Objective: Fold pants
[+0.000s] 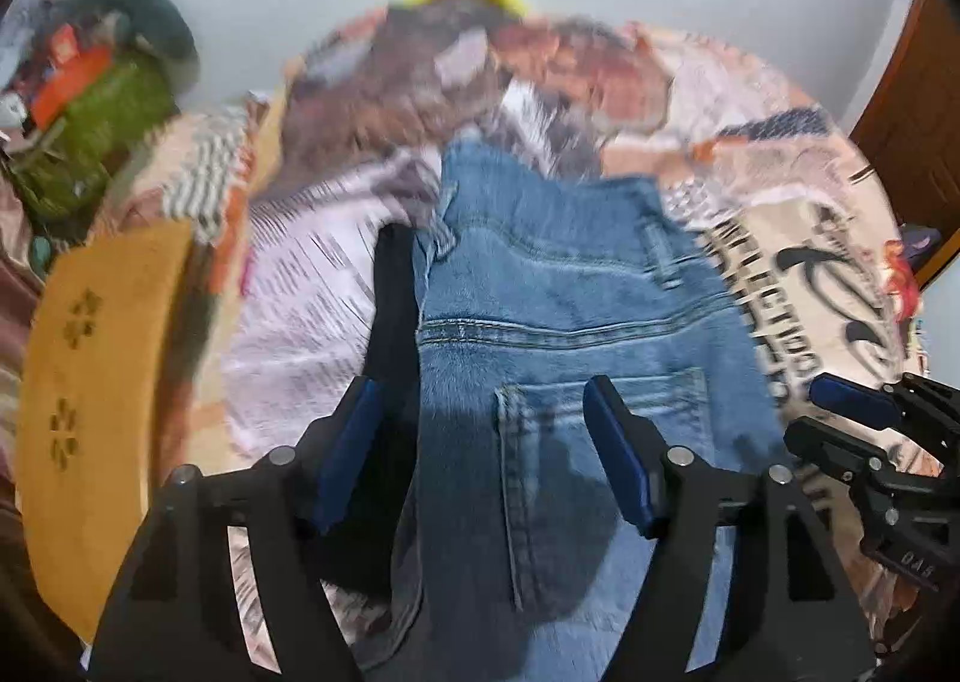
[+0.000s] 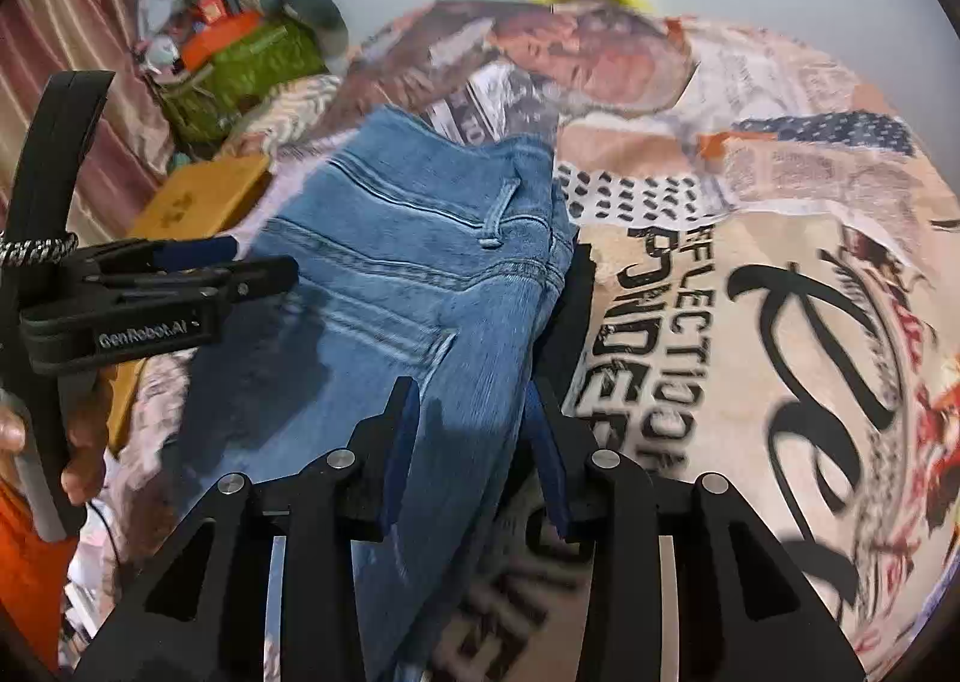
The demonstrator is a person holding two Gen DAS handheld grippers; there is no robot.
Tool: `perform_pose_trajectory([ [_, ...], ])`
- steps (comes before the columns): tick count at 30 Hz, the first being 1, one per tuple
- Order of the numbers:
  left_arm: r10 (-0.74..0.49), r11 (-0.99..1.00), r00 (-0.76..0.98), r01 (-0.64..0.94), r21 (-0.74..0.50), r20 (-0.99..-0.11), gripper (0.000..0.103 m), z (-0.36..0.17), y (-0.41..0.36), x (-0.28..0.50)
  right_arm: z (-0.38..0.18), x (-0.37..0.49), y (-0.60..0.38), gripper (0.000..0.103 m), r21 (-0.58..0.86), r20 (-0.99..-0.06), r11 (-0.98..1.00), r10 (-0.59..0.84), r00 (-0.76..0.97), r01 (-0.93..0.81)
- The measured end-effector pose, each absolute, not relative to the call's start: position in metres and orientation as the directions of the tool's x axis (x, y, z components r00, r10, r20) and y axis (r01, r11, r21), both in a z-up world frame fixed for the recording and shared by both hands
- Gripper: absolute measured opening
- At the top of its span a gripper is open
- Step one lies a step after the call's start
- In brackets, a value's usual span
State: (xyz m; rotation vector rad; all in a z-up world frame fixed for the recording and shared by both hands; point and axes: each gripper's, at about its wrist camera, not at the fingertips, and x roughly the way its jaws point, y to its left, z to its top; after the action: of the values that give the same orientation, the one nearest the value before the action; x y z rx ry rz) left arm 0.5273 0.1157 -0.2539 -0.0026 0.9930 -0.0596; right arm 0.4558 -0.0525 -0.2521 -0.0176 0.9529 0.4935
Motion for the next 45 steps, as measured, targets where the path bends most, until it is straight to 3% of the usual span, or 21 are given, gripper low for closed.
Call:
perform_pose_trajectory([
  [6, -0.046, 0.997, 0.637, 0.074, 0.002, -0.769, 0.07, -0.19, 0.111, 0.459, -0.19, 0.403, -0.073, 0.033, 0.254, -0.676, 0.851, 0.496, 0.545, -0.459],
  [18, -0.091, 0.995, 0.856, 0.103, -0.004, -0.509, 0.07, -0.064, 0.081, 0.273, -0.075, 0.247, -0.105, 0.033, 0.21, -0.375, 0.829, 0.559, 0.74, -0.519],
  [24, -0.032, 0.999, 0.938, 0.031, -0.008, -0.346, 0.072, -0.03, 0.069, 0.194, -0.044, 0.18, -0.113, 0.033, 0.161, -0.266, 0.837, 0.547, 0.794, -0.523],
  [29, -0.024, 1.0, 0.954, 0.019, -0.02, -0.3, 0.079, -0.023, 0.061, 0.15, -0.041, 0.147, -0.112, 0.034, 0.135, -0.237, 0.846, 0.534, 0.812, -0.516],
  [30, -0.026, 0.999, 0.955, 0.019, -0.028, -0.295, 0.082, -0.023, 0.061, 0.144, -0.041, 0.143, -0.112, 0.037, 0.13, -0.233, 0.847, 0.532, 0.814, -0.516],
  [33, -0.02, 0.999, 0.963, 0.01, -0.039, -0.269, 0.091, -0.021, 0.06, 0.127, -0.042, 0.132, -0.112, 0.065, 0.109, -0.215, 0.861, 0.509, 0.834, -0.497],
  [37, -0.023, 0.999, 0.97, 0.011, -0.048, -0.244, 0.103, -0.019, 0.058, 0.109, -0.041, 0.123, -0.116, 0.087, 0.104, -0.194, 0.875, 0.484, 0.853, -0.473],
  [42, -0.02, 0.998, 0.972, 0.006, -0.061, -0.234, 0.103, -0.019, 0.058, 0.099, -0.04, 0.119, -0.119, 0.103, 0.088, -0.172, 0.896, 0.443, 0.88, -0.434],
  [45, -0.01, 0.998, 0.973, -0.004, -0.059, -0.23, 0.103, -0.018, 0.058, 0.096, -0.038, 0.118, -0.117, 0.103, 0.078, -0.168, 0.897, 0.441, 0.881, -0.434],
])
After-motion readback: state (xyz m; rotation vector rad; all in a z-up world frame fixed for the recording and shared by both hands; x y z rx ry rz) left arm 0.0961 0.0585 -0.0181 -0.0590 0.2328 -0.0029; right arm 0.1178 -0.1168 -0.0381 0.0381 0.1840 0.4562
